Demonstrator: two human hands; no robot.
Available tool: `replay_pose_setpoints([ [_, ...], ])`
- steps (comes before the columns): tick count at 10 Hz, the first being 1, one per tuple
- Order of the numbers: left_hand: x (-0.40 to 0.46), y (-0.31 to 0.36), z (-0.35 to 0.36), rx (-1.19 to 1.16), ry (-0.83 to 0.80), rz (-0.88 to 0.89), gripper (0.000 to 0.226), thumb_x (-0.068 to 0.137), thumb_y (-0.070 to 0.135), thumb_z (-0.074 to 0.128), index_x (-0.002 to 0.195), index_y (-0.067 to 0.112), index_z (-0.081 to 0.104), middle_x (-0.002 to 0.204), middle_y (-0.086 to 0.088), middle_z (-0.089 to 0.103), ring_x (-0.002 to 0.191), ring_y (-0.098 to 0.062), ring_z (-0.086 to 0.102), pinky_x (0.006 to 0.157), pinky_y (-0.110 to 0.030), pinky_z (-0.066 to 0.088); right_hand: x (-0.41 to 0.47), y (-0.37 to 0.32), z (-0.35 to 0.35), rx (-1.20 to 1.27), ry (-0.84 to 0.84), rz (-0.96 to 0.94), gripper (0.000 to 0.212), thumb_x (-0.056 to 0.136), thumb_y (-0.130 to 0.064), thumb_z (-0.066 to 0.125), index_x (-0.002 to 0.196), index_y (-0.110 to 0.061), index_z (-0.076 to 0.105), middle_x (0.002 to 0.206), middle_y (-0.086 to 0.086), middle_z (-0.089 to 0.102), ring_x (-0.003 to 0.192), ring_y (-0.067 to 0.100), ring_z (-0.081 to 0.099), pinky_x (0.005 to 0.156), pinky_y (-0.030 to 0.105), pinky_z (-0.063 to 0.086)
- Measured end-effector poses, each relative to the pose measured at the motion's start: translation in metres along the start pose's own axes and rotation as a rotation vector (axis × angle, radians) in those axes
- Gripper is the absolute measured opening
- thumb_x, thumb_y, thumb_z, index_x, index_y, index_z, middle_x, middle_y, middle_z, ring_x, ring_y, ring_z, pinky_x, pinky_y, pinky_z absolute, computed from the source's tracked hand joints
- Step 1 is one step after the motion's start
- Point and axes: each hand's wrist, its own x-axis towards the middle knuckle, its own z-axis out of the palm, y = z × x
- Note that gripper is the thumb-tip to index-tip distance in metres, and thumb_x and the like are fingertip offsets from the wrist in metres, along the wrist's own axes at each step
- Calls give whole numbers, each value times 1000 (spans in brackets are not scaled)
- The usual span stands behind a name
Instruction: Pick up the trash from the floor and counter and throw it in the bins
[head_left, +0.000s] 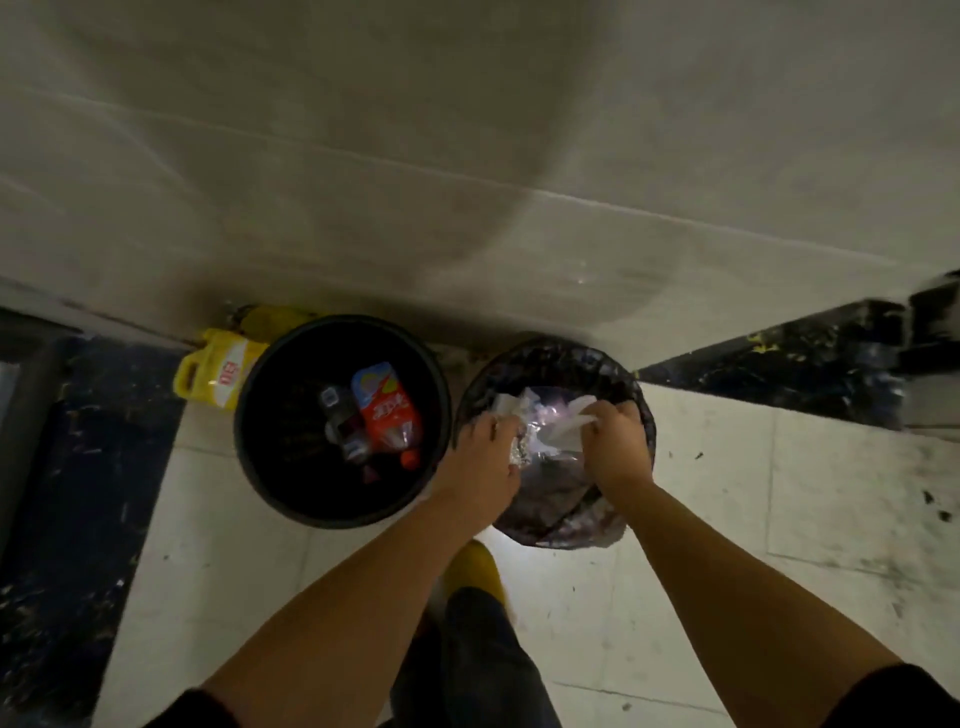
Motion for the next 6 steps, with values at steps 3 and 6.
replay_pose_setpoints([
  [3,113,-37,152,120,-239,21,70,88,9,54,147,24,19,158,-13,4,145,-36,6,116,-49,29,75,85,147,-222,-305,-48,56,94,-7,48,146,-9,27,152,22,19,134,37,37,111,40,38],
  [6,66,-16,83,223,-173,50,68,91,20,53,148,22,17,155,-14,14,142,-34,15,113,-47,29,34,46,78,-226,-281,38,69,88,-14,60,147,-14,24,153,20,21,137,38,32,111,44,36],
])
